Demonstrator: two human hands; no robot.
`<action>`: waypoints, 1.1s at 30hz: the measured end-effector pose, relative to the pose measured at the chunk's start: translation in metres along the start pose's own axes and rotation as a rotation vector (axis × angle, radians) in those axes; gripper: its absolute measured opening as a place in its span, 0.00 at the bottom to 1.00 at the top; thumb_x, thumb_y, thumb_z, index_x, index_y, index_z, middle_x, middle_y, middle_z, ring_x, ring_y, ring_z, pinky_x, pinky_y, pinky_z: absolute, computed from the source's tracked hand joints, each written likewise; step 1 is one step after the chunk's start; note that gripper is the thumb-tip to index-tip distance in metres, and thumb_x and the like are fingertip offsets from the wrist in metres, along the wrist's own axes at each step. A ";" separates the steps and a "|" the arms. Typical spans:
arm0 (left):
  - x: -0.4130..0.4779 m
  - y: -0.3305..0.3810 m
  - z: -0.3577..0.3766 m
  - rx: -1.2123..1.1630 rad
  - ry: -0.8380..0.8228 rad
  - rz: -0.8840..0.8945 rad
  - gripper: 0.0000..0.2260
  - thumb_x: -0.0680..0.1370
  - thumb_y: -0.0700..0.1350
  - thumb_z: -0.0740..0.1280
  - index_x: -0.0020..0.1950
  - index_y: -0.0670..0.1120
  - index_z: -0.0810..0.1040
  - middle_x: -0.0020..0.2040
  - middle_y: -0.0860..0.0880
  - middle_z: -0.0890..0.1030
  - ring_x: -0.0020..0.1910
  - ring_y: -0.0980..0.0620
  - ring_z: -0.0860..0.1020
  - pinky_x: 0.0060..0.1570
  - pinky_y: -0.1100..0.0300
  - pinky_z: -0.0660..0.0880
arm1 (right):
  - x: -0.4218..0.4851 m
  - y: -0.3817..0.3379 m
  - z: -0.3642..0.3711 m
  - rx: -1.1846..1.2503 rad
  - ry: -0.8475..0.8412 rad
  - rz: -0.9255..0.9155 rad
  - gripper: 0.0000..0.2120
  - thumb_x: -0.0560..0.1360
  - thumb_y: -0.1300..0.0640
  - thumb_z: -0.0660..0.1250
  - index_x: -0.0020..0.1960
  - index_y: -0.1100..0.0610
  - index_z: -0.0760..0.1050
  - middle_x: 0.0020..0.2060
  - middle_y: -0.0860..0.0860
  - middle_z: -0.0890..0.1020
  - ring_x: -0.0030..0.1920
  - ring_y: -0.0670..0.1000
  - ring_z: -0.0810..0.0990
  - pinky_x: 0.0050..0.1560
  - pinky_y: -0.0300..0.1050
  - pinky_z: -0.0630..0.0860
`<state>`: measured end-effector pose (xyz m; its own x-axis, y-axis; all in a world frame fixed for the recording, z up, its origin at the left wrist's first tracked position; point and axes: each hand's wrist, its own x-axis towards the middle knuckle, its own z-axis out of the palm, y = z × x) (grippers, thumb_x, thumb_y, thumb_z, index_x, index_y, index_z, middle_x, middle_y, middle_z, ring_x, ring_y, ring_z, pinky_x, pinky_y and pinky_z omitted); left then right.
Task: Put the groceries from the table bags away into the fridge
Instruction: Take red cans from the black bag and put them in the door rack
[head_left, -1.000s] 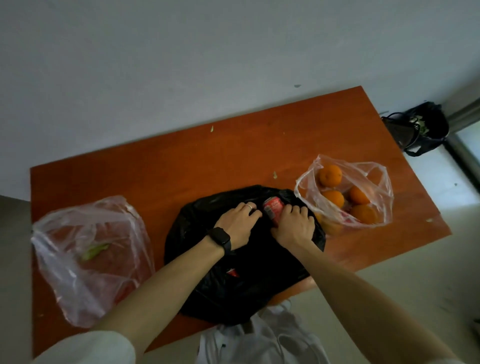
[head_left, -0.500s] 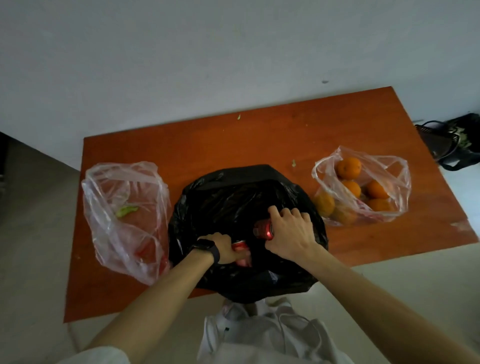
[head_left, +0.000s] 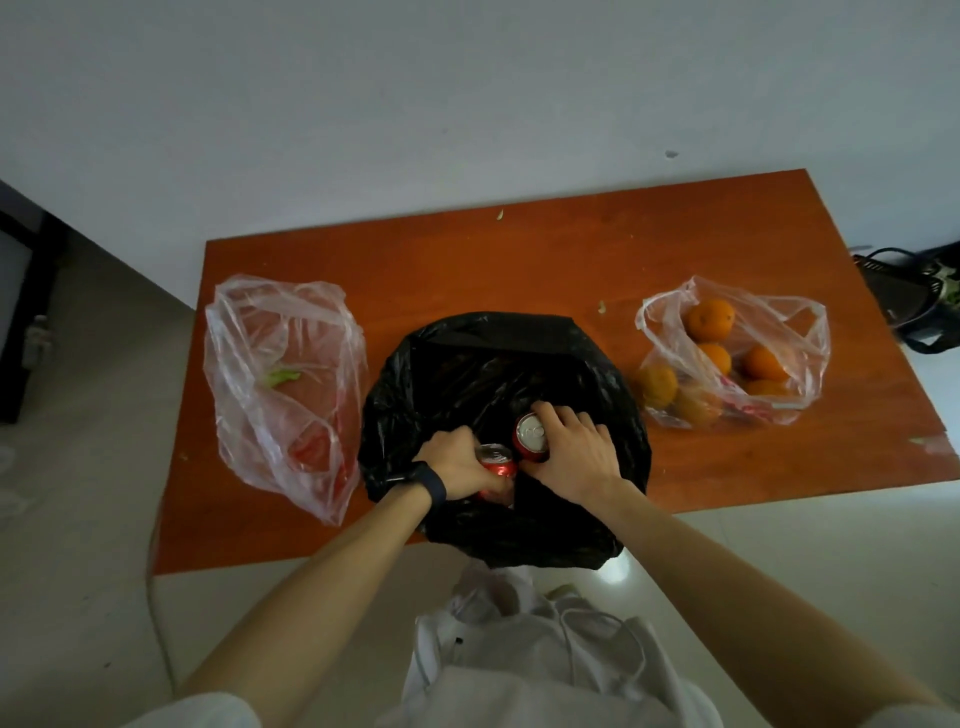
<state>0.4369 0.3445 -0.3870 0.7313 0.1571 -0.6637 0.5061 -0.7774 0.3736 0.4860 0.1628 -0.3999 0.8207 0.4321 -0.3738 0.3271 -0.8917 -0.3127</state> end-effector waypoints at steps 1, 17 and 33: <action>-0.004 0.001 -0.002 0.004 0.027 0.002 0.30 0.57 0.65 0.78 0.50 0.49 0.76 0.47 0.50 0.81 0.44 0.49 0.80 0.41 0.55 0.78 | 0.001 0.000 -0.001 -0.019 0.016 -0.008 0.37 0.70 0.36 0.69 0.73 0.46 0.61 0.67 0.51 0.74 0.66 0.59 0.72 0.65 0.57 0.67; -0.051 0.033 -0.033 -0.213 0.429 0.219 0.31 0.63 0.63 0.78 0.63 0.56 0.75 0.55 0.53 0.73 0.52 0.52 0.76 0.53 0.55 0.75 | -0.047 0.012 -0.089 0.737 0.281 0.046 0.35 0.60 0.42 0.82 0.62 0.42 0.69 0.53 0.42 0.80 0.58 0.47 0.78 0.60 0.50 0.74; -0.133 0.234 -0.061 -0.715 0.075 0.886 0.20 0.73 0.46 0.75 0.64 0.51 0.78 0.57 0.53 0.83 0.53 0.58 0.81 0.50 0.62 0.79 | -0.211 0.066 -0.184 1.494 0.800 0.088 0.31 0.66 0.50 0.79 0.68 0.42 0.74 0.58 0.45 0.83 0.60 0.53 0.82 0.58 0.61 0.80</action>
<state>0.4865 0.1786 -0.1720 0.9745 -0.2192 0.0485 -0.0746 -0.1122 0.9909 0.4204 -0.0116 -0.1813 0.9775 -0.1963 -0.0777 -0.0400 0.1895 -0.9811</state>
